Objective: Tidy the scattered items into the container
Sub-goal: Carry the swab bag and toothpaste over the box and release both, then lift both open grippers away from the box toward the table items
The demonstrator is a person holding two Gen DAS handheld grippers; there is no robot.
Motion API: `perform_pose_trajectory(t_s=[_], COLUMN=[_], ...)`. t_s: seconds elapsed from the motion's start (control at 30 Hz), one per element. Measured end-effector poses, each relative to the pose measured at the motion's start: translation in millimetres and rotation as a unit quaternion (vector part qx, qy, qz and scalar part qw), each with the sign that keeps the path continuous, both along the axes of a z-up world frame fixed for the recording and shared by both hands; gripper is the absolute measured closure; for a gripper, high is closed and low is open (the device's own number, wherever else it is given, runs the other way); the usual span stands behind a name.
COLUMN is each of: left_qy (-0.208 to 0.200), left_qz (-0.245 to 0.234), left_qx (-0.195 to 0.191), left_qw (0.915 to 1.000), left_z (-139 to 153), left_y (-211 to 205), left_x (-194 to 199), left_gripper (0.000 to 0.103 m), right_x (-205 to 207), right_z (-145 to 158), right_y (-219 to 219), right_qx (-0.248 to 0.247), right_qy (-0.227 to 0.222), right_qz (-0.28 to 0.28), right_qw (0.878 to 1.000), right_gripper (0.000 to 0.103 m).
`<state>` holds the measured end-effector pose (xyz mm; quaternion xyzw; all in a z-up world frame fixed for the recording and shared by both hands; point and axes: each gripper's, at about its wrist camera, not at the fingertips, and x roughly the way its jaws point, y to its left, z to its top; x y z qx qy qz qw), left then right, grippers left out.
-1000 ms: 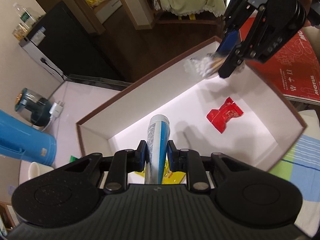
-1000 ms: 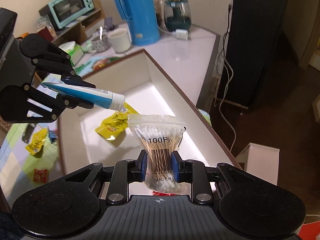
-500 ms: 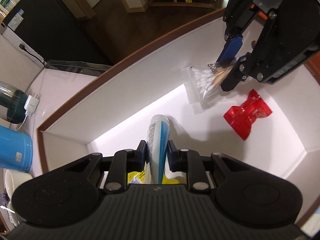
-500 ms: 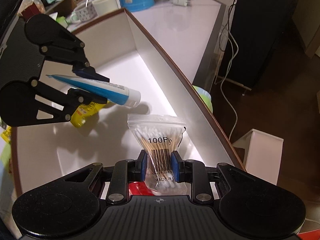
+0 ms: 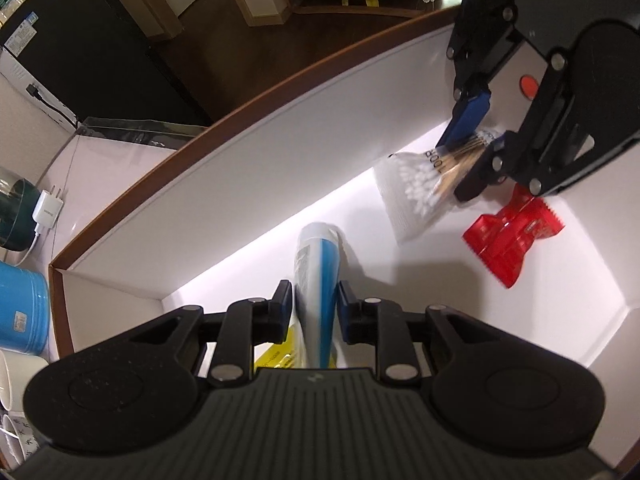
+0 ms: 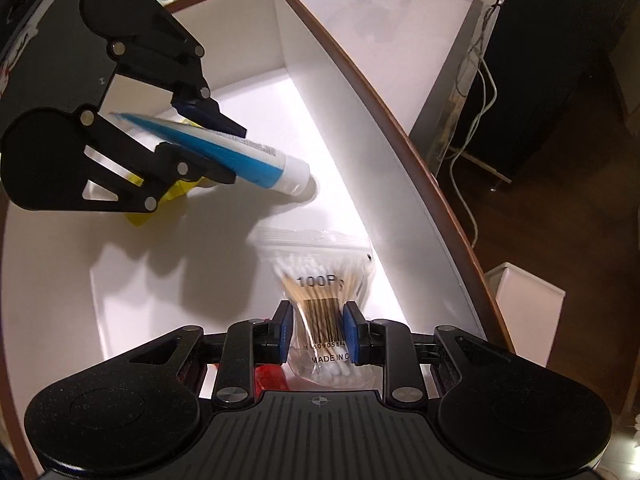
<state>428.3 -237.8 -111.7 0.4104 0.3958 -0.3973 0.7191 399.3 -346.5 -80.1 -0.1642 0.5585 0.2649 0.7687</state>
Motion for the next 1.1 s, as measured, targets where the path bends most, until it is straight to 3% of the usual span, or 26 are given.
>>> perform_pose_trajectory(t_s=[0.03, 0.07, 0.17, 0.6, 0.67, 0.7, 0.87, 0.93, 1.0, 1.1], left_qy=[-0.003, -0.005, -0.002, 0.004, 0.004, 0.004, 0.004, 0.0, -0.003, -0.009], left_qz=[0.0, 0.001, 0.005, 0.043, 0.053, 0.059, 0.083, 0.095, 0.102, 0.107], left_qx=[0.0, 0.001, -0.003, 0.01, 0.014, 0.016, 0.016, 0.014, 0.01, 0.003], left_qw=[1.0, 1.0, 1.0, 0.999, 0.9985, 0.9981, 0.9964, 0.9954, 0.9947, 0.9942], left_z=[-0.8, -1.5, -0.1, 12.9, 15.2, 16.5, 27.3, 32.6, 38.5, 48.5], left_y=[0.6, 1.1, 3.9, 28.6, 33.8, 36.3, 45.7, 48.3, 49.8, 50.5], left_x=[0.2, 0.4, 1.4, -2.5, -3.5, -4.1, -9.5, -11.1, -14.8, -23.7], left_gripper=[0.063, 0.059, 0.057, 0.057, 0.057, 0.057, 0.054, 0.043, 0.038, 0.036], right_x=[0.0, -1.8, -6.5, -11.6, -14.6, -17.8, -31.8, -35.2, -38.9, -47.4], right_z=[-1.9, -2.0, 0.4, 8.7, 12.0, 13.6, 18.2, 20.6, 23.8, 29.9], right_y=[1.9, 2.4, 3.0, -14.3, -15.7, -13.7, -8.4, -5.9, -3.8, 0.2], right_qx=[-0.004, 0.0, 0.012, 0.036, 0.045, 0.051, 0.053, 0.059, 0.062, 0.065], right_qy=[0.001, 0.002, 0.003, 0.009, 0.009, 0.009, 0.004, 0.004, 0.001, -0.013], right_qz=[0.004, 0.008, 0.014, -0.018, -0.023, -0.023, -0.025, -0.03, -0.037, -0.041], right_qw=[1.0, 1.0, 1.0, 0.999, 0.999, 0.998, 0.998, 0.998, 0.997, 0.997], right_gripper=[0.069, 0.06, 0.046, 0.042, 0.023, 0.02, 0.019, 0.019, 0.019, 0.005])
